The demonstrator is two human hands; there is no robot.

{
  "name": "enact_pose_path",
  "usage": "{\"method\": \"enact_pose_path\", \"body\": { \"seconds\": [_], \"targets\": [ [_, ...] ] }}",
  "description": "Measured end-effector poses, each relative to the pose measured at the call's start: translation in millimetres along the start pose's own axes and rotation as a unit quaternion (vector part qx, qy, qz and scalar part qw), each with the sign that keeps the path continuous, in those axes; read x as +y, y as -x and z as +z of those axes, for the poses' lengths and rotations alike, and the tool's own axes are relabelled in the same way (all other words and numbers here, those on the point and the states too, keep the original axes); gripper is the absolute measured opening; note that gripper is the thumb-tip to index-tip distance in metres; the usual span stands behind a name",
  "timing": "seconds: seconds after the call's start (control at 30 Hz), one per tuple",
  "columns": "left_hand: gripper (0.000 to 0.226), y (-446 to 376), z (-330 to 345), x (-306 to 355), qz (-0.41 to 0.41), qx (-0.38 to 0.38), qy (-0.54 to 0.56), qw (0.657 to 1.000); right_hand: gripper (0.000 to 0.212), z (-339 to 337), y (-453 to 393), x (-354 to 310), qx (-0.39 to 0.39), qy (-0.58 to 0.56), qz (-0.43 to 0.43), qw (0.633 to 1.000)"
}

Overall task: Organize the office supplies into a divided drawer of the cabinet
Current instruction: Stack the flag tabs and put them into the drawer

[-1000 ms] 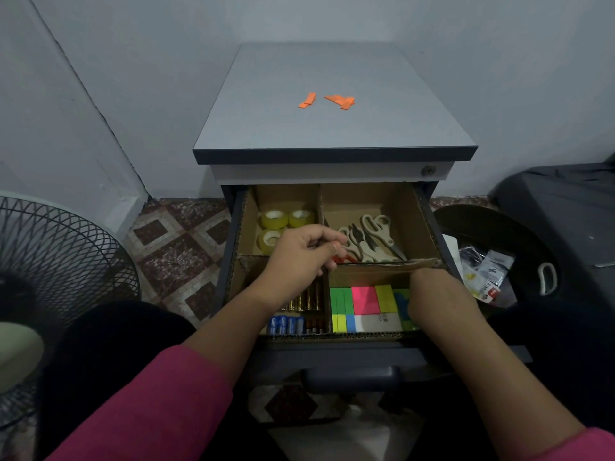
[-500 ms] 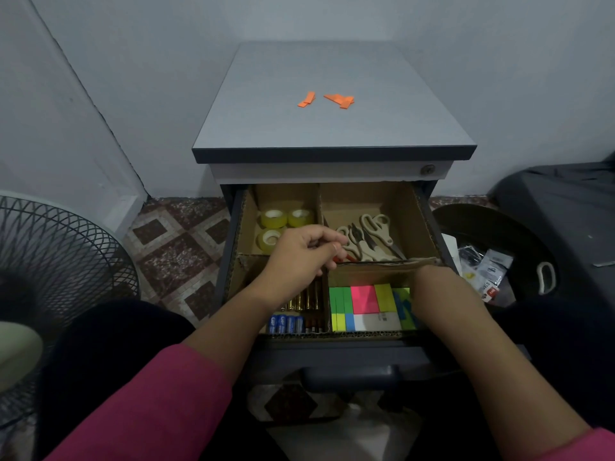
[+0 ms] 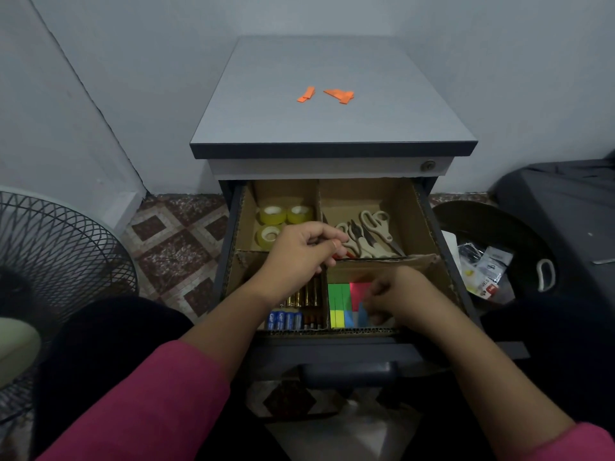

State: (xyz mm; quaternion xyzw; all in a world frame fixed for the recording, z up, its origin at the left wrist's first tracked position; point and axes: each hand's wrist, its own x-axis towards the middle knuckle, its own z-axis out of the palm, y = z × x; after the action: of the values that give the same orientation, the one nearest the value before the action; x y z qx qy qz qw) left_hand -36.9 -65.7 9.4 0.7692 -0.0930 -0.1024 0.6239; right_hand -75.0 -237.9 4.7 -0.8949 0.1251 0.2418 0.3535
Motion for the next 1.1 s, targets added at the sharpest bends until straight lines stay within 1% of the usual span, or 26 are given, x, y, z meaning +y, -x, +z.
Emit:
{"method": "enact_pose_path", "body": {
  "seconds": [0.07,0.2,0.33,0.77,1.0,1.07,1.1],
  "targets": [
    [0.017,0,0,-1,0.001,-0.001,-0.003,1.0,0.013,6,-5,-1,0.002,0.016,0.0,1.0],
    [0.017,0,0,-2,0.0,-0.003,-0.002,1.0,0.005,9,-9,-2,0.008,0.087,-0.022,0.996],
    [0.016,0,0,-1,0.001,-0.005,-0.003,1.0,0.008,9,-8,-2,0.026,0.137,-0.044,0.989],
    [0.016,0,-1,-2,0.0,-0.008,-0.006,1.0,0.002,10,-8,-2,0.028,0.14,-0.055,0.988],
    [0.017,0,-1,-2,0.002,-0.009,-0.007,1.0,0.005,7,-8,-1,0.027,0.138,-0.064,0.988],
    [0.018,0,-1,-1,0.003,-0.009,-0.007,1.0,0.01,-2,-8,3,0.048,0.141,-0.041,0.988],
    [0.018,0,-1,-1,0.004,-0.01,-0.007,1.0,0.012,-8,-8,7,0.081,0.163,-0.029,0.983]
  ]
}}
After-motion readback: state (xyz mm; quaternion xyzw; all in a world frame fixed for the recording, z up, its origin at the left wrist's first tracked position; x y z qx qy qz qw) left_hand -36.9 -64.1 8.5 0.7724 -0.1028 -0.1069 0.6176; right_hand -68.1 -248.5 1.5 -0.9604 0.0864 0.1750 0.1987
